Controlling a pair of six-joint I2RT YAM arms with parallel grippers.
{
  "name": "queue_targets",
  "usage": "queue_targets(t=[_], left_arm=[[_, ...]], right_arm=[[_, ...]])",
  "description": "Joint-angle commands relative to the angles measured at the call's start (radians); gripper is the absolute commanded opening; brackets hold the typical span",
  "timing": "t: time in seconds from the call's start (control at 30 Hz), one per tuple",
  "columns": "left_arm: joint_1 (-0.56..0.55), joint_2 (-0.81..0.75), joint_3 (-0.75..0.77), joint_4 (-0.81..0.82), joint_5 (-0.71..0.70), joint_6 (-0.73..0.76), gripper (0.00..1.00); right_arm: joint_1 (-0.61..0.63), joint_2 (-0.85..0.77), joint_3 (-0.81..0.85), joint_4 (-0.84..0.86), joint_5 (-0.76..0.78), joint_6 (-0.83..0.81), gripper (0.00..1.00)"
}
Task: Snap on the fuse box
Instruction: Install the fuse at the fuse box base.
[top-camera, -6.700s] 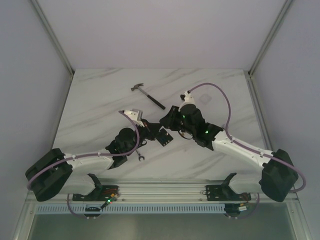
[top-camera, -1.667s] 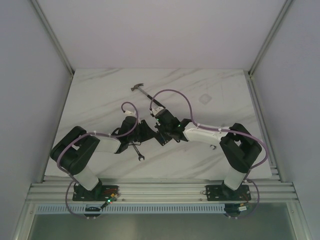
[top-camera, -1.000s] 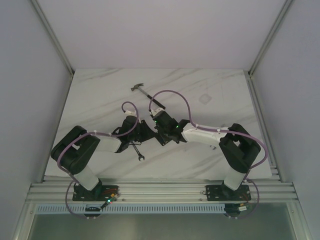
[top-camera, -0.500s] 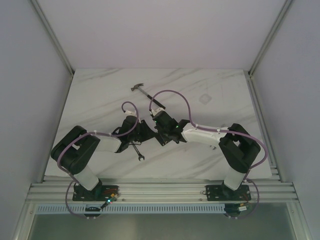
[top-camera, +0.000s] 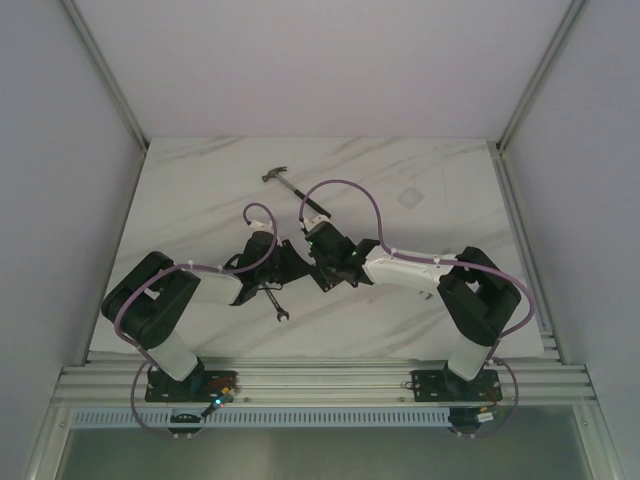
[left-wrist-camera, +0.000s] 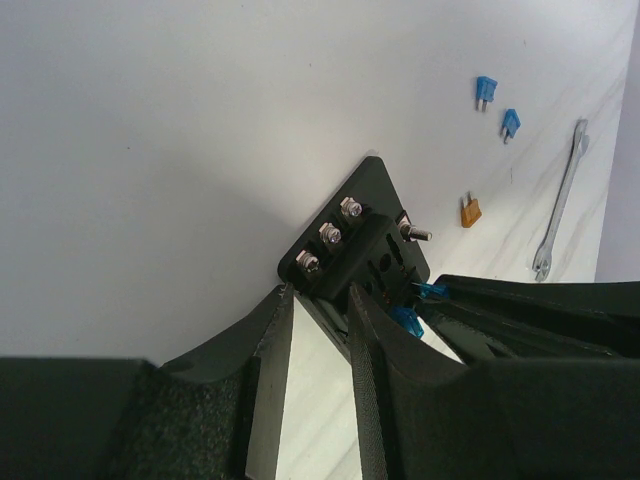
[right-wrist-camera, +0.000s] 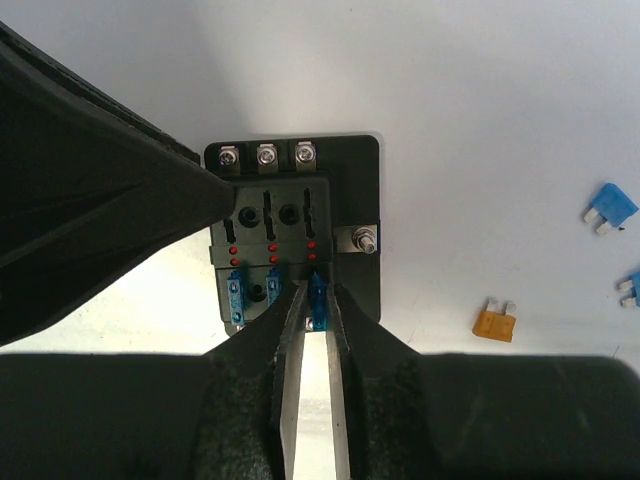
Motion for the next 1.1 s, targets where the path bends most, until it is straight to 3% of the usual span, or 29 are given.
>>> queue_targets(t=[0.0,0.7,1.07], left_arm=[[-0.004,0.008,0.016,-0.05,-0.018,0.003,0.38],[-0.007,0.001,0.016,-0.055,-0.022,0.004,0.37],[-0.007,0.01,0.021,-0.054,-0.02,0.001,0.36]], right_arm=[[0.009,-0.005,0.029,0.0,0.004,0.017,0.21],[0.009,0.009,0.003,0.005,0.049,0.022,0.23],[0.011,0.023,0.01,0.008,-0.016,0.023,0.25]])
